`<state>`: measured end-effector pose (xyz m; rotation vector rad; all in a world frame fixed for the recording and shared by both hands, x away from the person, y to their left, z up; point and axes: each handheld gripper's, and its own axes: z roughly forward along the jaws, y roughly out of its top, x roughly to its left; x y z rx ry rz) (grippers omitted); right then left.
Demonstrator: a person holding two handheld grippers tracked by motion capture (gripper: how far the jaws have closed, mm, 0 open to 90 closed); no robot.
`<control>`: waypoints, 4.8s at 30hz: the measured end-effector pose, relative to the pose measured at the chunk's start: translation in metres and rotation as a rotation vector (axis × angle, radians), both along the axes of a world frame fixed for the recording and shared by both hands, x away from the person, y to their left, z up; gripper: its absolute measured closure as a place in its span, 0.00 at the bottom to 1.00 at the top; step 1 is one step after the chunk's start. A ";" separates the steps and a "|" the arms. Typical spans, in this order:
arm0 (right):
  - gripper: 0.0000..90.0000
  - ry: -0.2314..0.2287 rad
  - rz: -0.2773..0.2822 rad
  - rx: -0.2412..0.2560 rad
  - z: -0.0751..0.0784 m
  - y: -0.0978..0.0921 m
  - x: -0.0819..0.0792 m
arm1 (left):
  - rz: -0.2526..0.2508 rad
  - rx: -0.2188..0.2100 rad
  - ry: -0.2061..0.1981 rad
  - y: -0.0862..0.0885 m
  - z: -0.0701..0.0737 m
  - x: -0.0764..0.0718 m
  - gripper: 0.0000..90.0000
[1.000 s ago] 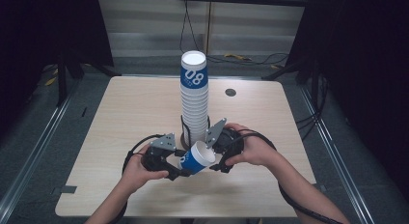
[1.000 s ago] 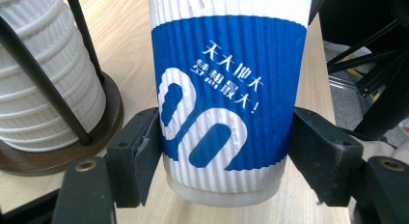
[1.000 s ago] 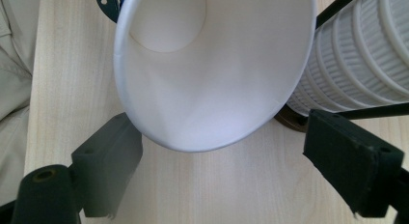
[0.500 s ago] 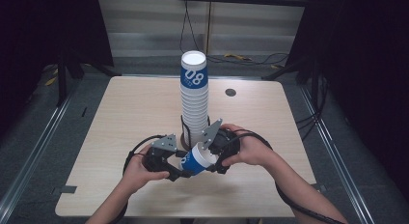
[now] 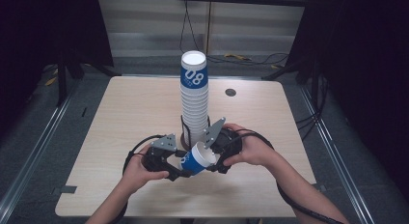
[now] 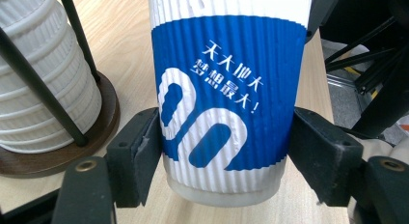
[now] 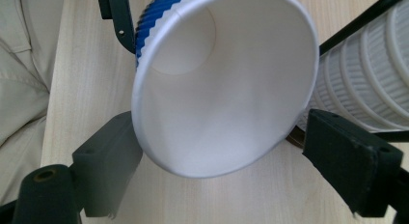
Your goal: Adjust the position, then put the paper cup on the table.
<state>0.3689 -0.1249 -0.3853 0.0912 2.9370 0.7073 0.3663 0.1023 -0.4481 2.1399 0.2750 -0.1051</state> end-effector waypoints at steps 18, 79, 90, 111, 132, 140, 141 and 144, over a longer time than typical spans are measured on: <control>0.14 0.056 -0.094 0.211 -0.009 -0.025 0.002 | 0.014 -0.013 0.013 0.005 0.000 0.001 0.33; 0.18 0.127 -0.112 0.344 -0.014 -0.021 0.002 | -0.020 -0.040 0.022 0.000 -0.005 0.000 0.33; 0.21 0.084 -0.087 0.289 -0.009 -0.020 0.001 | -0.001 -0.023 0.020 -0.001 -0.004 0.001 0.24; 0.21 -0.007 -0.098 0.246 -0.021 -0.025 0.000 | 0.038 0.067 -0.002 0.003 -0.007 -0.002 0.21; 0.20 -0.013 -0.147 0.292 -0.036 -0.042 -0.007 | 0.036 0.083 0.010 0.002 -0.011 -0.004 0.21; 0.19 -0.012 -0.170 0.297 -0.038 -0.053 -0.010 | 0.038 0.081 0.017 0.001 -0.012 -0.001 0.21; 0.19 -0.010 -0.178 0.303 -0.039 -0.054 -0.010 | 0.039 0.080 0.015 0.000 -0.012 0.000 0.21; 0.18 -0.012 -0.182 0.311 -0.040 -0.057 -0.011 | 0.035 0.075 0.016 -0.001 -0.012 -0.001 0.21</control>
